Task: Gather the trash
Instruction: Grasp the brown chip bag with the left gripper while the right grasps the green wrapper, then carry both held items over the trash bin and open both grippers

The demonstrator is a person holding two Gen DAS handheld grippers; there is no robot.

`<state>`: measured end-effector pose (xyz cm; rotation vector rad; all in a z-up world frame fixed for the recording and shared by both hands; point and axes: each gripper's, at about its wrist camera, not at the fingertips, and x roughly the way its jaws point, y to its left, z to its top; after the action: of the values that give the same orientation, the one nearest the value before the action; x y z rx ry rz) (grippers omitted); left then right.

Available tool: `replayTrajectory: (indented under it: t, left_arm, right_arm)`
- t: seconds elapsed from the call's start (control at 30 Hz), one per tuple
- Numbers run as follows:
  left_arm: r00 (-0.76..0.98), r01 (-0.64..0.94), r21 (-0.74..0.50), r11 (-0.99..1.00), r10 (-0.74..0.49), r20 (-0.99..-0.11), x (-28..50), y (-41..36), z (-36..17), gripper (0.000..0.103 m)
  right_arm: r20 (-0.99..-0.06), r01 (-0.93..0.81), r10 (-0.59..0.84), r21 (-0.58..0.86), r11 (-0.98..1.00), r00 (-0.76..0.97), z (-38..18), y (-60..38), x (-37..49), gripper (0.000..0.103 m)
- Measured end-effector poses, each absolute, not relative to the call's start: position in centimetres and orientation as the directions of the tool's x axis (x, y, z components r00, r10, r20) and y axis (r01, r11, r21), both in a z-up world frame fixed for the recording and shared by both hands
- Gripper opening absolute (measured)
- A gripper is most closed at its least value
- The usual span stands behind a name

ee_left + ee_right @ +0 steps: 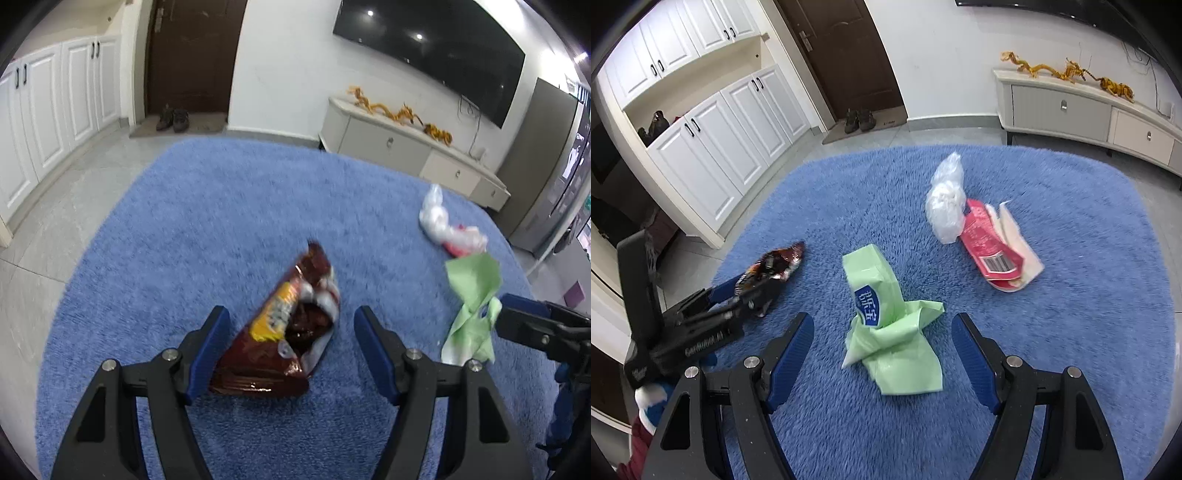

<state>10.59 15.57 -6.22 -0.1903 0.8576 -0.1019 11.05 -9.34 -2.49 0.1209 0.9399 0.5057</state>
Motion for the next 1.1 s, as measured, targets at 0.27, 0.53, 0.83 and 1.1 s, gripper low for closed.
replayTrajectory:
  t: [0.27,0.53,0.83,1.1]
  left_arm:
    - [0.653,0.010,-0.230,0.973,-0.180,-0.735,10.5,16.1,-6.4,0.067]
    - [0.654,0.019,-0.228,0.973,-0.185,-0.734,10.7,16.3,-6.2,0.055]
    - [0.667,0.020,-0.172,0.985,-0.141,-0.731,10.7,15.6,-6.0,0.040]
    - [0.688,0.022,-0.068,0.997,-0.065,-0.723,10.4,14.0,-5.5,0.034]
  right_arm:
    - [-0.758,-0.330,0.449,0.320,0.888,0.473,-4.8,-8.7,11.8,0.066]
    - [-0.743,-0.294,0.436,0.326,0.899,0.508,-4.9,-9.9,10.7,0.042]
    - [-0.736,-0.227,0.443,0.382,0.896,0.512,-4.4,-13.8,6.9,0.039]
    - [-0.725,-0.146,0.398,0.387,0.911,0.563,-3.1,-20.1,1.6,0.039]
